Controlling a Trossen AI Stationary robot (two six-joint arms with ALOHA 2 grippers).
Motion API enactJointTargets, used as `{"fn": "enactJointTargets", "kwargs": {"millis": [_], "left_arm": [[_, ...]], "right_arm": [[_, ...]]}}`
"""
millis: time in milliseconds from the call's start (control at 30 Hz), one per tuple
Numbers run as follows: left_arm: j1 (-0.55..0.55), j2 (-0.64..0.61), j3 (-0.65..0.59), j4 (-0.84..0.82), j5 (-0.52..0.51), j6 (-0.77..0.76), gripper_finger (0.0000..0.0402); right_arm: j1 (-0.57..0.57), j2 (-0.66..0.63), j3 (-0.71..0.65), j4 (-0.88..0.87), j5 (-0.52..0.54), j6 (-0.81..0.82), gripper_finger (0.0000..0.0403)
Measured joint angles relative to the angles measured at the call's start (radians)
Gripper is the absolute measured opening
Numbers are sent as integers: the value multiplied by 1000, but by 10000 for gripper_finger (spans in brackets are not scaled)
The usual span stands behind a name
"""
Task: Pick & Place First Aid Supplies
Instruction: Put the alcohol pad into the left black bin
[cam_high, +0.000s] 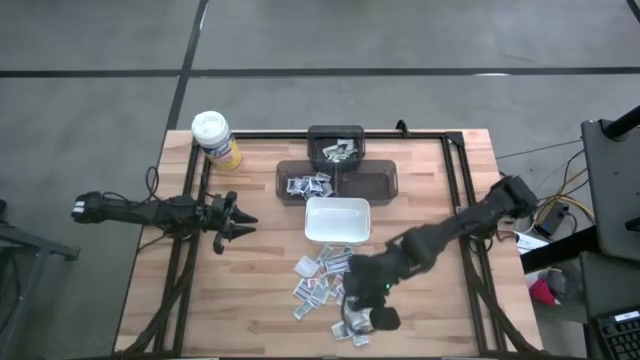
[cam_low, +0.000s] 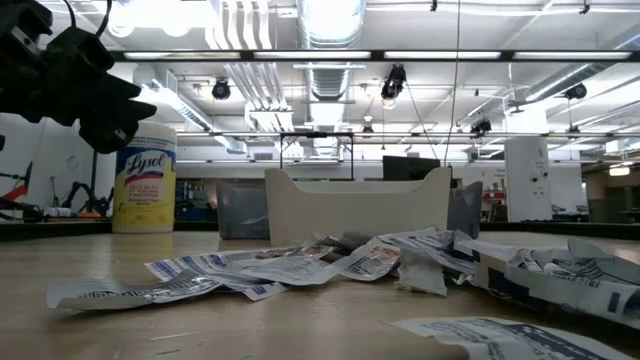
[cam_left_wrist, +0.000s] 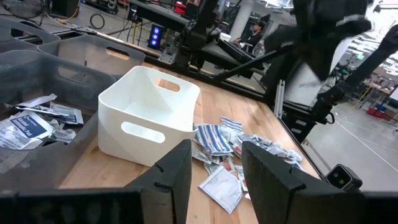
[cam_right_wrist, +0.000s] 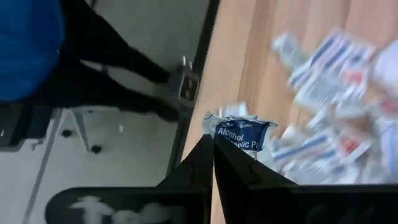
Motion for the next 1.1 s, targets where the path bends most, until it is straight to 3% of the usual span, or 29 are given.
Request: {"fn": "enactJointTargets", "kwargs": {"millis": [133,733,933,1100], "left_arm": [[0,0,0,1,0,-9,136],[0,0,0,2,0,-12,136],[0,0,0,2,0,-12,136],[0,0,0,2,-1,8,136]], "right_arm": [[-50,-50,0,44,-24,-97,8],[-299,-120,0,365,-384,-391,8],[-405,-120,0,457,-382,-453,8],[-498,-120,0,471,-206,-520,8]]}}
